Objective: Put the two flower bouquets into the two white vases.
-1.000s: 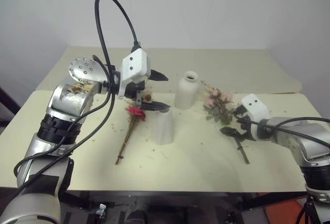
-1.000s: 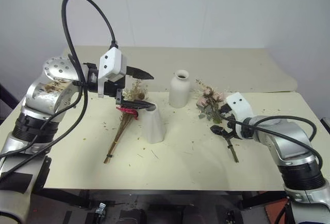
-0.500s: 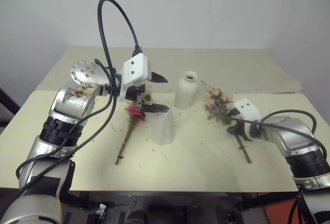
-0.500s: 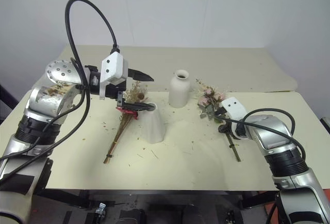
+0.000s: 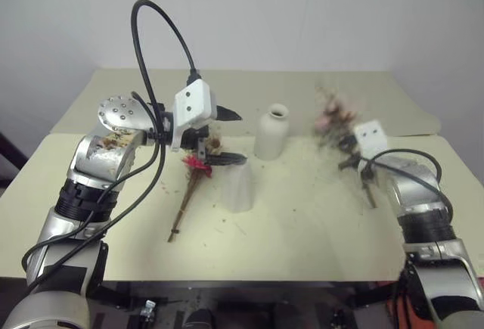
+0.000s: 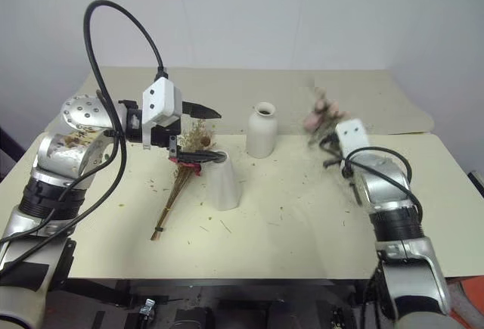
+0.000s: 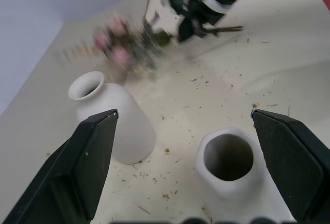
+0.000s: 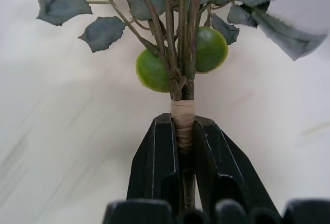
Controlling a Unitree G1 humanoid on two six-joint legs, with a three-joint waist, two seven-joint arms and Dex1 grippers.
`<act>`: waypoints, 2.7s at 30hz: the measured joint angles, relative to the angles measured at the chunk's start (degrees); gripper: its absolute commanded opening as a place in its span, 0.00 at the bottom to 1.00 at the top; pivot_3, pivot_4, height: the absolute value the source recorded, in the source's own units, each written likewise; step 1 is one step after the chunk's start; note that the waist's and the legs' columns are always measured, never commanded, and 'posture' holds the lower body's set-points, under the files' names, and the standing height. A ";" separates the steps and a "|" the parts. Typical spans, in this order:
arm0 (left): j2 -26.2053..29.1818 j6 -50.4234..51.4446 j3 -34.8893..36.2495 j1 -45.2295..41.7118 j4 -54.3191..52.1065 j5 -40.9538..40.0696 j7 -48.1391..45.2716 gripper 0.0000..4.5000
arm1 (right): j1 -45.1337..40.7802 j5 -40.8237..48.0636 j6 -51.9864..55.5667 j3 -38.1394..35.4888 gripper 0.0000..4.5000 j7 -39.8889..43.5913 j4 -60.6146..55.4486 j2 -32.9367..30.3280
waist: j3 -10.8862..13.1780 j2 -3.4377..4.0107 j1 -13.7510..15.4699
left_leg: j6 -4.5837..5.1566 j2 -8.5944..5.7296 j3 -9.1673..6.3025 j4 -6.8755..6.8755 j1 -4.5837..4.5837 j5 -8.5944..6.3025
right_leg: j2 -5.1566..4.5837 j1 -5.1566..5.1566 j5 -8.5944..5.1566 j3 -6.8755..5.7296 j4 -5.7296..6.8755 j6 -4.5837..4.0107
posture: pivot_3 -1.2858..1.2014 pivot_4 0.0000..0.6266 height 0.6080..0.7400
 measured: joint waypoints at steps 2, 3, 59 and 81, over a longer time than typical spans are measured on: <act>0.29 0.68 1.75 0.62 0.52 -0.64 0.78 1.00 | -2.88 -0.45 -11.77 -2.68 0.05 -3.02 2.50 2.64 | 0.00 0.01 -0.57 | 0.00 0.00 0.00 -0.05 0.00 0.00 | -0.01 0.01 0.01 0.00 -0.03 -0.01 | 0.52 0.24 1.00; 0.34 0.96 2.68 1.02 0.69 -1.13 1.21 1.00 | -4.28 -0.27 -15.70 -3.66 0.05 -3.65 3.43 3.94 | 0.00 0.01 -0.83 | 0.00 0.00 0.00 -0.05 0.00 0.00 | -0.01 0.01 0.01 0.00 -0.03 -0.01 | 0.52 0.24 1.00; 2.19 2.89 12.38 12.77 0.78 -5.97 9.52 1.00 | -27.81 13.34 -71.69 -17.05 0.05 27.92 54.90 27.73 | 0.08 0.14 -2.78 | -0.03 0.01 -0.07 -0.13 0.30 0.02 | 0.03 0.01 0.01 0.00 0.47 -0.06 | 0.52 0.24 1.00; 2.17 -0.70 12.36 12.84 3.03 -5.74 8.81 1.00 | -26.06 7.20 -76.43 -14.32 0.27 24.69 56.44 28.23 | 0.08 0.14 -2.77 | -0.03 0.01 -0.07 -0.14 0.31 0.02 | 0.04 0.02 0.00 0.01 0.47 -0.06 | 0.52 0.24 1.00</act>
